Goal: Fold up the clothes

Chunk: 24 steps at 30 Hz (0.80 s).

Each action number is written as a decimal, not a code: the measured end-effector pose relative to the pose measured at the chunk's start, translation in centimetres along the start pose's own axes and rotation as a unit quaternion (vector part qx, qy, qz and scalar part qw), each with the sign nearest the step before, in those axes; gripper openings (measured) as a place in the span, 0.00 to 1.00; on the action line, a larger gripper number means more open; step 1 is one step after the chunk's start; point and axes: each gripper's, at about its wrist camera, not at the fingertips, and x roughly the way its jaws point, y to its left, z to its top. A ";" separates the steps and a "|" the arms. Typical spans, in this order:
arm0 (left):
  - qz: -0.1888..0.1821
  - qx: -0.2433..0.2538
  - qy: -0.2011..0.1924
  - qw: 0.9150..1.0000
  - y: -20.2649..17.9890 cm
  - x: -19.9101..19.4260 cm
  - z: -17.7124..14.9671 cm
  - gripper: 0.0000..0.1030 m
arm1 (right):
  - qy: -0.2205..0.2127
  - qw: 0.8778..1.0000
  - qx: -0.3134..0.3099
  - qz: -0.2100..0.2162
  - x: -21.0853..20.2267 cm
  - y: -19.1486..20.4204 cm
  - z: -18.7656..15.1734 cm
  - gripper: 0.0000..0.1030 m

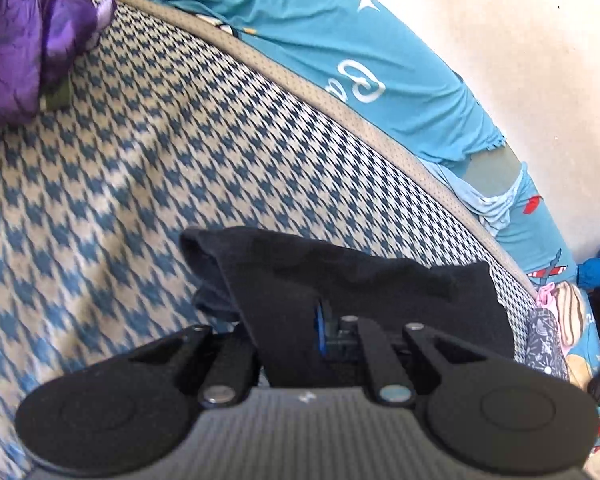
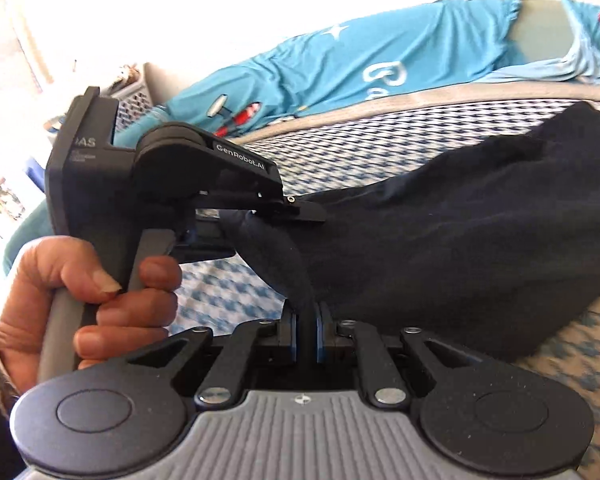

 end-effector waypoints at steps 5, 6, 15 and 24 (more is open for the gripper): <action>0.030 0.009 -0.005 1.000 1.4 -1.0 2.2 0.08 | 0.005 0.999 0.010 0.047 2.1 1.6 1.3 0.10; 0.042 0.009 -0.004 0.999 1.6 -0.9 2.5 0.08 | 0.008 0.998 0.010 0.056 2.7 1.9 1.6 0.10; 0.154 0.011 0.005 0.988 3.8 0.6 4.6 0.33 | 0.044 0.995 -0.009 0.086 7.4 3.4 3.0 0.16; 0.201 0.062 -0.067 0.975 1.9 -1.8 4.6 0.52 | 0.037 0.996 -0.015 0.076 5.1 1.6 3.7 0.29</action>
